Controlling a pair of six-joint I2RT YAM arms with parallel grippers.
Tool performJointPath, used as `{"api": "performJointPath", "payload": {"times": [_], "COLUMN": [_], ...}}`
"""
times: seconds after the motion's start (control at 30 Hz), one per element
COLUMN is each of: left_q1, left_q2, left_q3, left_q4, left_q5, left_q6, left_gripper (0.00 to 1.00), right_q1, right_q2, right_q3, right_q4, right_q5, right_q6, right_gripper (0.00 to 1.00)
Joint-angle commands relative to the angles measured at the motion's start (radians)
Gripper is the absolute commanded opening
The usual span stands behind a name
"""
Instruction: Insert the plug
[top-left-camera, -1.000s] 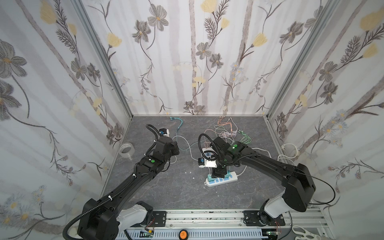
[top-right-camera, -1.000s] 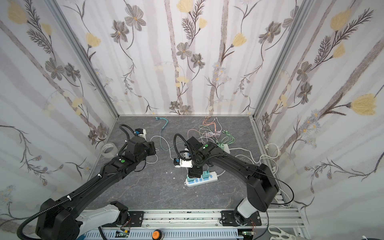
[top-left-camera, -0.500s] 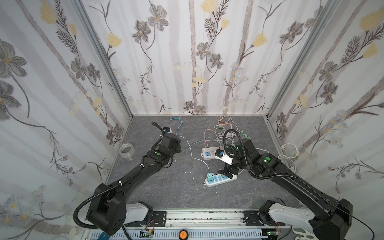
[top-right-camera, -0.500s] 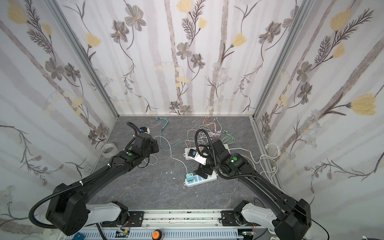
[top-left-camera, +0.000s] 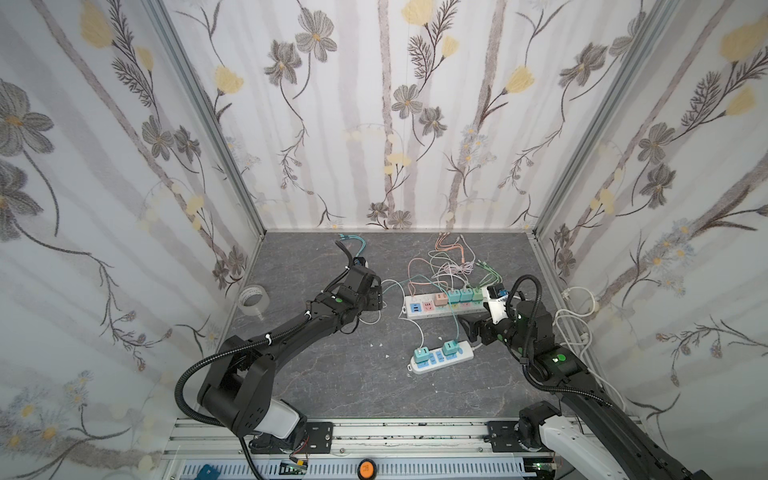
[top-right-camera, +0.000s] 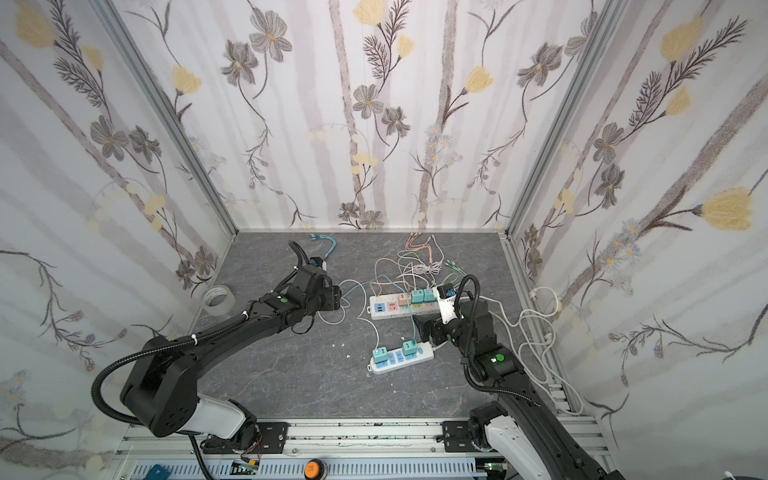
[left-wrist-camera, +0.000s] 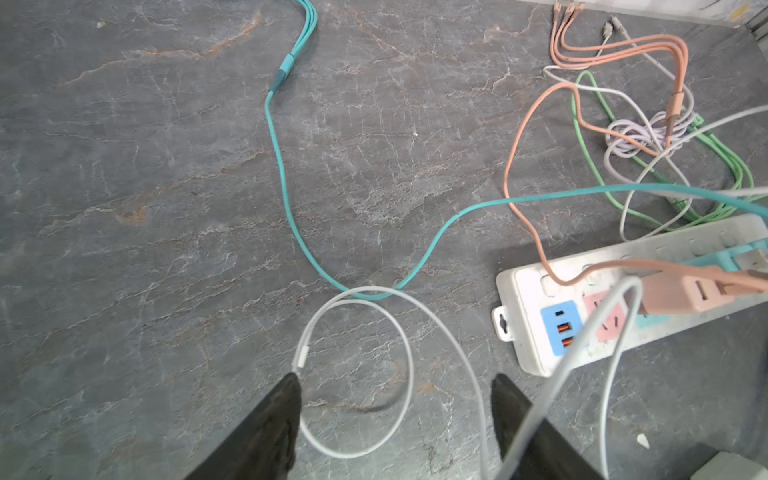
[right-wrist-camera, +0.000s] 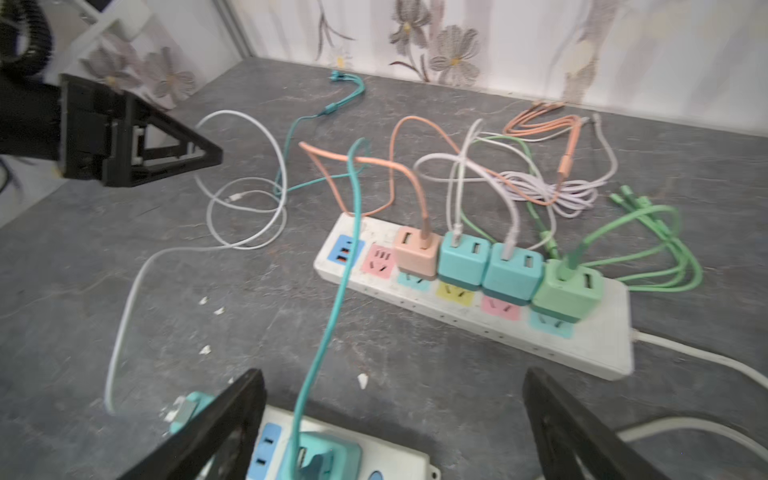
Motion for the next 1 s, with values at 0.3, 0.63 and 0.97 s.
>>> {"api": "performJointPath", "payload": {"times": [0.3, 0.63, 0.97], "left_q1": [-0.099, -0.365, -0.488], "left_q2": [-0.359, -0.184, 0.032], "left_q3": [-0.257, -0.336, -0.309], "left_q4": [-0.042, 0.268, 0.356], "left_q5": [0.124, 0.277, 0.226], "left_q6": [0.242, 0.371, 0.493], "left_gripper": [1.00, 1.00, 1.00], "right_q1": [0.096, 0.120, 0.122], "right_q2": [0.183, 0.212, 0.211], "right_q3": [0.024, 0.034, 0.024], "right_q4": [0.138, 0.089, 0.094], "right_q5": [0.047, 0.292, 0.295], "right_q6": [0.106, 0.250, 0.278], "right_gripper": [0.63, 0.36, 0.36]}}
